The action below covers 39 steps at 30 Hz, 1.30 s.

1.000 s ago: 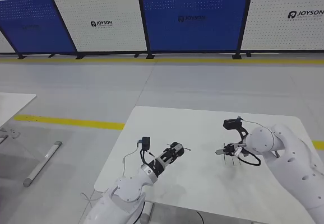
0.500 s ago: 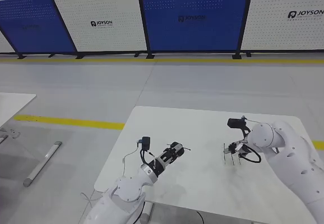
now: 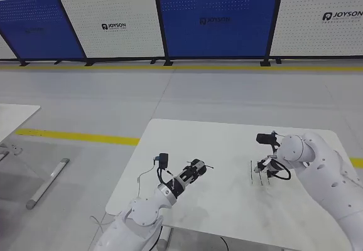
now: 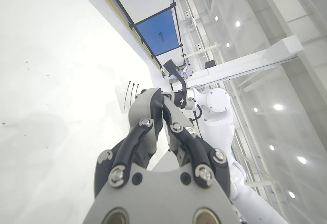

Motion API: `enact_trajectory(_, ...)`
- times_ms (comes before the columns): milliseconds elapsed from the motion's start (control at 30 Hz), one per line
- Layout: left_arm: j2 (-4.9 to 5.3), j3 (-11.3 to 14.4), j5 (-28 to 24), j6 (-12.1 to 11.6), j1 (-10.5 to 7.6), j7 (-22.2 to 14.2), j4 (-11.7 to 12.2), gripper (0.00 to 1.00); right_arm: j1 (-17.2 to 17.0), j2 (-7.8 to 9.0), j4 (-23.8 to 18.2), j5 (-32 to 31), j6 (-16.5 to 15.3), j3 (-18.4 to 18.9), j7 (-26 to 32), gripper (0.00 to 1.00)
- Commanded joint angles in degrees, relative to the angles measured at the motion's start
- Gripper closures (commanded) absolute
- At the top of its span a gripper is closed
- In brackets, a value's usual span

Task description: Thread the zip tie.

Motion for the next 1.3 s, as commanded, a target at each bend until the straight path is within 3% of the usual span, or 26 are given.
enact_trajectory(0, 0.0, 0.0, 0.0, 0.0, 0.0, 0.0, 0.0, 1.0, 0.45, -0.4, 1.11, 0.09, -0.05, -0.44, 0.01, 0.67)
enact_trajectory(267, 0.0, 0.0, 0.0, 0.0, 0.0, 0.0, 0.0, 1.0, 2.11, -2.17, 5.7, 1.0, -1.31, -1.99, -0.27, 0.64)
enact_trajectory(1267, 0.0, 0.0, 0.0, 0.0, 0.0, 0.0, 0.0, 1.0, 7.12, -9.22, 21.29, 2.69, -4.12, -6.34, -2.46, 0.75)
